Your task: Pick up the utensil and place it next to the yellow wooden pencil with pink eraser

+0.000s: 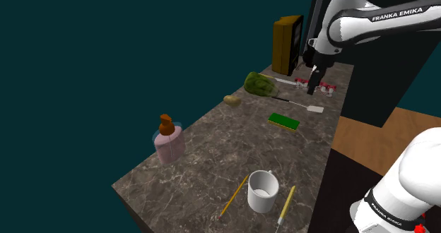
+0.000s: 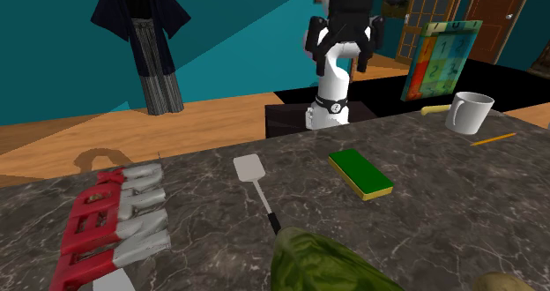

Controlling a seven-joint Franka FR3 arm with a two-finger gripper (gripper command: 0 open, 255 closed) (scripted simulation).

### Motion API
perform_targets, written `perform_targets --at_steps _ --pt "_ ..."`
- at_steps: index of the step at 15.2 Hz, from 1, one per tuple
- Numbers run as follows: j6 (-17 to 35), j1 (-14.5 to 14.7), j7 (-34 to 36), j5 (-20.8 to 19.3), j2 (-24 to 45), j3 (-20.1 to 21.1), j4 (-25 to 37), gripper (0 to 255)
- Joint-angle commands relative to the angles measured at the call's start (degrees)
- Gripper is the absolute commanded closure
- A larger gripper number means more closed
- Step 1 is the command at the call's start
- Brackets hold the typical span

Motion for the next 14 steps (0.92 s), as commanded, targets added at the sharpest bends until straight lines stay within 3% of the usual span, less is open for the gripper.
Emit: perform_targets --at_steps 1,8,14 --pt "3.2 -0.1 -2.2 0.0 3.4 -1.9 0.7 0" --pt "13.0 0.1 -11.4 2.9 17.3 -8.3 5.1 0" --pt "19.0 -0.3 -21.3 10.2 31.0 -12.1 12.1 0"
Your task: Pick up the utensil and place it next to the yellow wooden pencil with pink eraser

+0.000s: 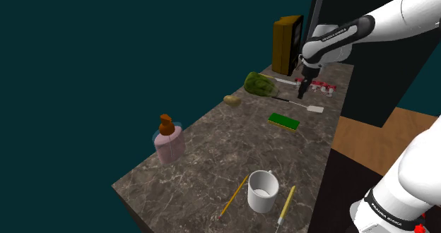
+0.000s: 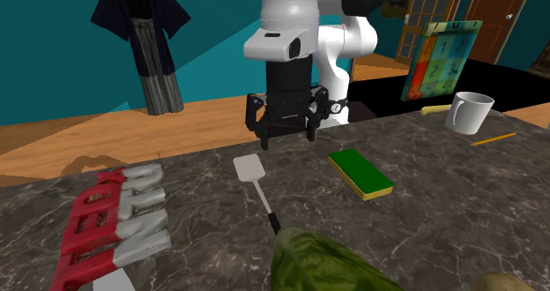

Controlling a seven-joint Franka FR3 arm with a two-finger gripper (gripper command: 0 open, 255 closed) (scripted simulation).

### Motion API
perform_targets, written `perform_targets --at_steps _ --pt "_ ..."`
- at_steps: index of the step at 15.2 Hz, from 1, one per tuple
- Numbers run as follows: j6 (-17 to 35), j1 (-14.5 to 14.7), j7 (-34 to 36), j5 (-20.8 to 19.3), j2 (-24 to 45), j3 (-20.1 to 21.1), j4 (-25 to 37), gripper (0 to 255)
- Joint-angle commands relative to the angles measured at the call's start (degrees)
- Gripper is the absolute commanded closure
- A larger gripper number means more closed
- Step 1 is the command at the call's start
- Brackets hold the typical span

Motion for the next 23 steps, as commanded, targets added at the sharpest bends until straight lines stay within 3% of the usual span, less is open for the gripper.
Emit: perform_targets --at_steps 1,5,13,21,22,23 --pt "1.5 -0.4 -3.8 3.4 5.5 -0.8 3.4 0" --pt "3.2 -2.8 -10.5 9.8 15.1 -0.7 10.1 0" --pt "7.9 -3.7 -12.5 12.8 19.3 0.6 9.1 0" --pt "7.9 -3.7 -12.5 12.8 19.3 0.6 9.1 0" --pt "7.9 -3.7 -12.5 12.8 19.3 0.6 9.1 255" --pt "7.9 -3.7 -12.5 12.8 19.3 0.6 9.1 255"
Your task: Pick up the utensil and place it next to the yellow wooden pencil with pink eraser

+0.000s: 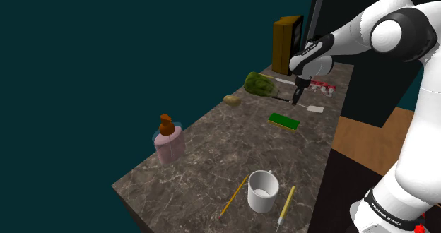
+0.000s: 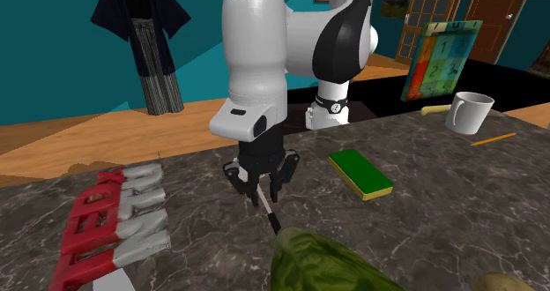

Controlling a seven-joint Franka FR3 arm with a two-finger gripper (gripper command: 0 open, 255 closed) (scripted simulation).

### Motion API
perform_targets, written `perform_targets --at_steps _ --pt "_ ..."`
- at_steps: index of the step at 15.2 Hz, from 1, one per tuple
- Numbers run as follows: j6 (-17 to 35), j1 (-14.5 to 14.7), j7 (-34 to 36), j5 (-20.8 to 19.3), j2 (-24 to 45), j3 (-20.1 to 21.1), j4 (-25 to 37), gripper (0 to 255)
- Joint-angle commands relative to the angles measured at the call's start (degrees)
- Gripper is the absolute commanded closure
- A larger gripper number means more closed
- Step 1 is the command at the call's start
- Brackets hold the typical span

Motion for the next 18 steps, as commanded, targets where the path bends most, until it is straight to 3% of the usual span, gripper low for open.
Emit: perform_targets --at_steps 1,8,18 --pt "0.0 0.0 0.0 0.0 0.0 0.0 0.0 255" --pt "0.0 0.0 0.0 0.0 0.0 0.0 0.0 255" --pt "-6.4 1.0 2.7 -3.6 -4.9 -1.3 2.1 255"
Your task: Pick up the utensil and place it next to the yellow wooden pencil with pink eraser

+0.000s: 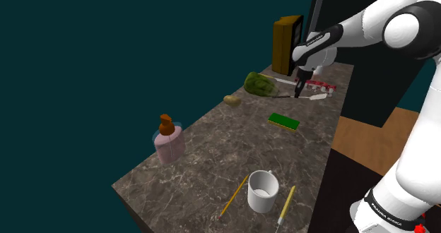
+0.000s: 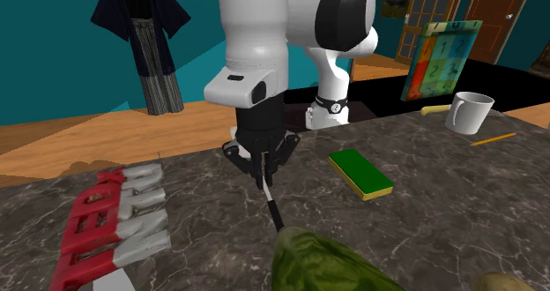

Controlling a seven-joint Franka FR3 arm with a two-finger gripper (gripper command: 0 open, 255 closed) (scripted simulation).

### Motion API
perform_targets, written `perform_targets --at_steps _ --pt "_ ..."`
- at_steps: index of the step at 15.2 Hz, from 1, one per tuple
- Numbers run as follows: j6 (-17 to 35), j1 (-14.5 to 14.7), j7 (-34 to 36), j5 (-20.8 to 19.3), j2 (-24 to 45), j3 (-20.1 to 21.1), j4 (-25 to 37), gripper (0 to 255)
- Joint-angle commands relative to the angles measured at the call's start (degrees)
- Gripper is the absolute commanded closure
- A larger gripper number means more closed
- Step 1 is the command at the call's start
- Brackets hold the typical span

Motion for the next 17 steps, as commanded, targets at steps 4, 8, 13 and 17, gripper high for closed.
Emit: perform_targets --at_steps 4,8,13,17 --pt "-3.5 0.3 1.2 -1.6 -2.2 -0.5 1.5 255" --pt "-3.8 2.3 4.8 -3.6 -5.2 0.2 -0.5 255" --pt "-2.1 6.5 13.0 -6.6 -9.9 2.8 -6.1 255" --pt "-1.1 9.4 19.5 -8.3 -12.7 5.4 -9.3 255"
